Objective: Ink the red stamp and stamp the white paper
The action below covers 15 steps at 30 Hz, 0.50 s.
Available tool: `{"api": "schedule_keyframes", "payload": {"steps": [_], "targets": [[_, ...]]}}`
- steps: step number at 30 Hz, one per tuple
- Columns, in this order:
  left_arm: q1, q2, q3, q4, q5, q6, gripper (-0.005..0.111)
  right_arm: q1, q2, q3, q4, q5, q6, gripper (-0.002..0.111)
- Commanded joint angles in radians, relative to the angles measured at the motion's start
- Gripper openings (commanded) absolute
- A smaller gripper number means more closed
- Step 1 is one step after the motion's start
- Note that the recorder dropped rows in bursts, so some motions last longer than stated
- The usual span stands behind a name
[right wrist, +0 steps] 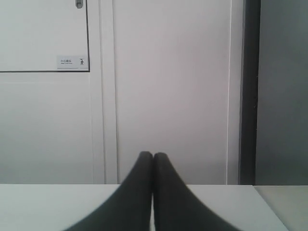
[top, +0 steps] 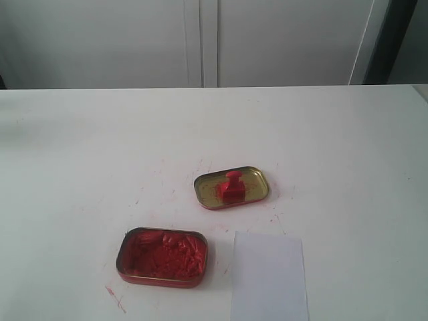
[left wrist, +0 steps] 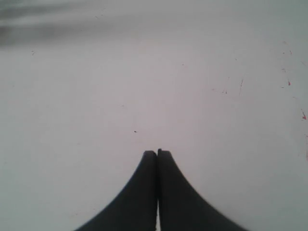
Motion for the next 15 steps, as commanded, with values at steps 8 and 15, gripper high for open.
{"api": "schedule_keyframes", "payload": {"steps": [8,15], "targets": [[-0.007,-0.004,0.005,-0.003,-0.002,0.0,0.0,-0.005,0.176,-0.204,-0.012,0.172,0.004,0.0],[-0.007,-0.004,0.005,-0.003,-0.002,0.0,0.0,-0.005,0.405,-0.326,-0.012,0.218,0.004,0.0]]}}
